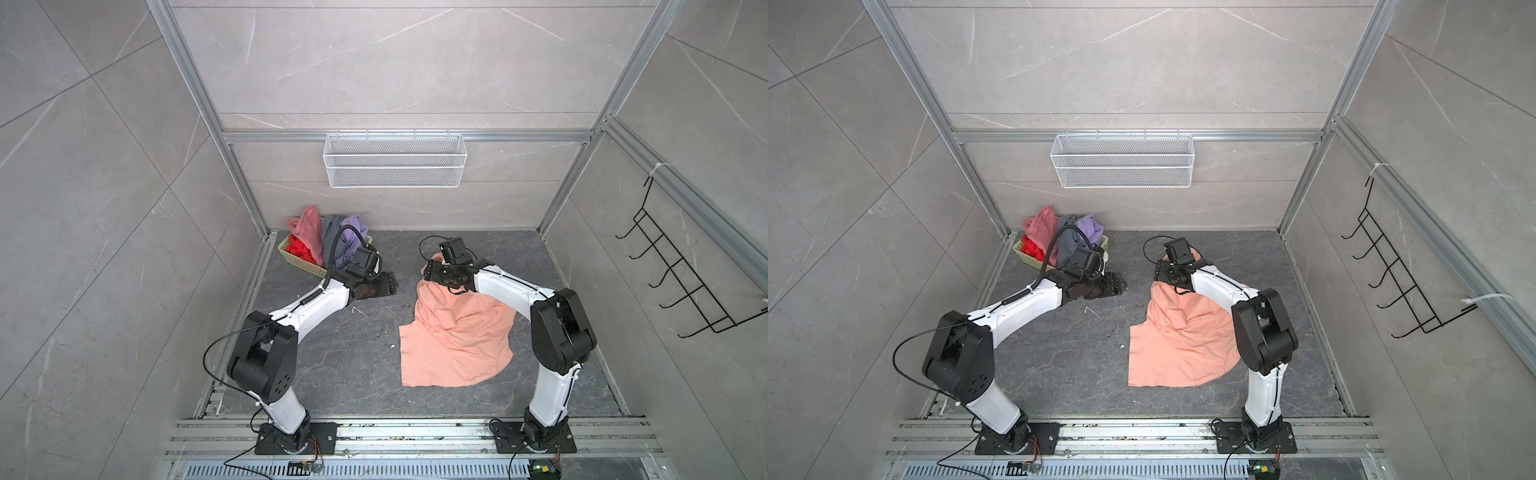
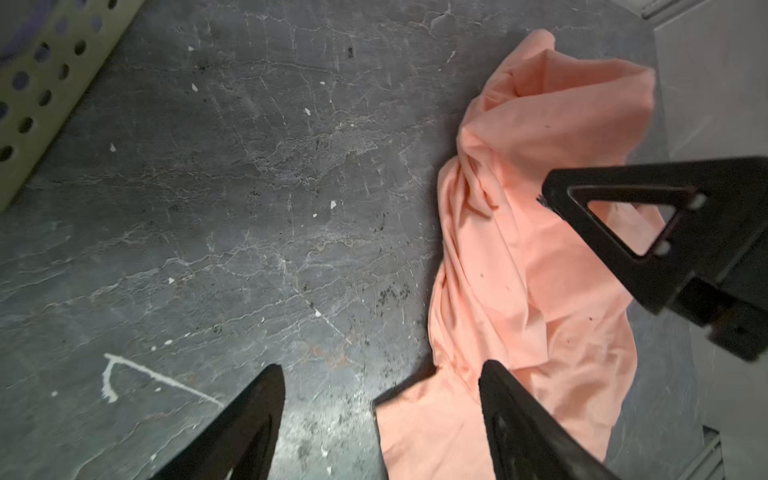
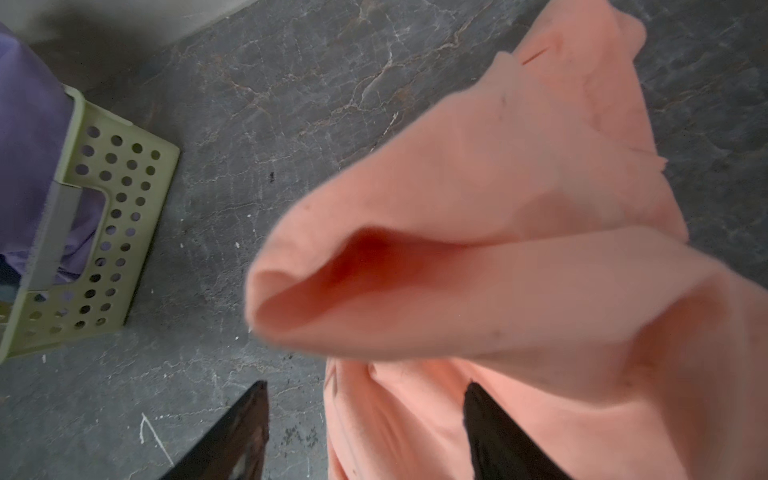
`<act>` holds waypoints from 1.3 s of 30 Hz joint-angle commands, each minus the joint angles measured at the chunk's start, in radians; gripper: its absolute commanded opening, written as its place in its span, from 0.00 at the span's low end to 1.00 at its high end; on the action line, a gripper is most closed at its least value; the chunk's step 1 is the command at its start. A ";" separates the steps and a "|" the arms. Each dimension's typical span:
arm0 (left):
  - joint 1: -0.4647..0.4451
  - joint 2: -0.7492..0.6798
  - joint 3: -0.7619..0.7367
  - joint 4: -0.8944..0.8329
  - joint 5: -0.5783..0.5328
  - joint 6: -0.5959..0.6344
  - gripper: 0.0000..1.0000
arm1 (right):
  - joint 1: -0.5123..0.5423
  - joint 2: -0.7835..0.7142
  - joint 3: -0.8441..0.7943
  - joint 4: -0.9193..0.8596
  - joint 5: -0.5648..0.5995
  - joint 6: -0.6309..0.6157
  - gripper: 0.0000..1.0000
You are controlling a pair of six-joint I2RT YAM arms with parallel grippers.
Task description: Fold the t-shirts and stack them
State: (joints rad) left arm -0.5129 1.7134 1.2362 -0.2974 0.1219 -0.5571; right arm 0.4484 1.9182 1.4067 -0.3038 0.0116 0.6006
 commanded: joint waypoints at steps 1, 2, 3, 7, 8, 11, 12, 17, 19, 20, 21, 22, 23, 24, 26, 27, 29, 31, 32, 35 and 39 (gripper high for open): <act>0.017 0.081 0.102 0.123 -0.052 -0.060 0.77 | 0.001 0.033 0.029 -0.045 0.022 -0.010 0.74; 0.020 0.112 0.135 0.116 -0.073 -0.058 0.77 | 0.000 0.033 0.024 -0.042 0.021 -0.010 0.74; 0.026 0.153 0.173 0.097 -0.094 -0.059 0.77 | 0.001 0.032 0.019 -0.041 0.018 -0.010 0.74; 0.078 0.302 0.281 0.093 -0.094 -0.133 0.77 | -0.001 0.027 -0.016 -0.020 0.004 -0.021 0.74; 0.090 0.334 0.317 0.071 -0.115 -0.150 0.77 | -0.004 0.028 -0.021 -0.011 0.000 -0.025 0.74; 0.112 0.399 0.408 0.002 -0.210 -0.164 0.78 | -0.020 0.037 -0.018 -0.006 -0.014 -0.025 0.74; 0.121 0.421 0.437 -0.012 -0.229 -0.160 0.77 | -0.025 0.040 -0.019 -0.002 -0.018 -0.024 0.74; 0.175 0.507 0.516 0.063 -0.225 -0.105 0.77 | -0.036 0.065 0.027 -0.027 -0.036 -0.045 0.74; 0.198 0.538 0.546 0.099 -0.227 -0.086 0.77 | -0.042 0.070 0.042 -0.037 -0.044 -0.053 0.74; 0.213 0.557 0.565 0.112 -0.228 -0.081 0.77 | -0.046 0.075 0.052 -0.039 -0.057 -0.058 0.74; 0.229 0.576 0.590 0.116 -0.230 -0.079 0.77 | -0.049 0.079 0.062 -0.043 -0.065 -0.061 0.74; 0.243 0.595 0.618 0.112 -0.234 -0.073 0.77 | -0.052 0.087 0.075 -0.050 -0.074 -0.066 0.74; 0.258 0.609 0.649 0.107 -0.240 -0.074 0.77 | -0.054 0.097 0.092 -0.056 -0.087 -0.079 0.74; 0.274 0.645 0.676 0.113 -0.231 -0.071 0.77 | -0.056 0.110 0.115 -0.067 -0.088 -0.095 0.74; 0.296 0.675 0.723 0.135 -0.202 -0.068 0.77 | -0.058 0.129 0.156 -0.090 -0.084 -0.114 0.74; 0.304 0.686 0.745 0.151 -0.179 -0.062 0.77 | -0.060 0.139 0.176 -0.099 -0.089 -0.119 0.74; 0.306 0.688 0.775 0.173 -0.142 -0.050 0.77 | -0.059 0.156 0.213 -0.124 -0.094 -0.121 0.74; 0.304 0.674 0.793 0.178 -0.075 -0.043 0.77 | -0.060 0.184 0.279 -0.211 -0.078 -0.099 0.72; 0.295 0.657 0.785 0.179 -0.046 -0.037 0.76 | -0.059 0.194 0.303 -0.252 -0.069 -0.086 0.71; 0.255 0.548 0.686 0.191 0.011 -0.008 0.76 | -0.059 0.193 0.307 -0.309 -0.051 -0.052 0.71; 0.186 0.405 0.521 0.163 0.075 0.022 0.76 | -0.058 0.179 0.265 -0.308 -0.039 -0.044 0.72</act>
State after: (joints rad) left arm -0.2543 2.2768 1.8160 -0.1352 0.1036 -0.5900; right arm 0.3912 2.0949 1.6901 -0.5461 -0.0536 0.5350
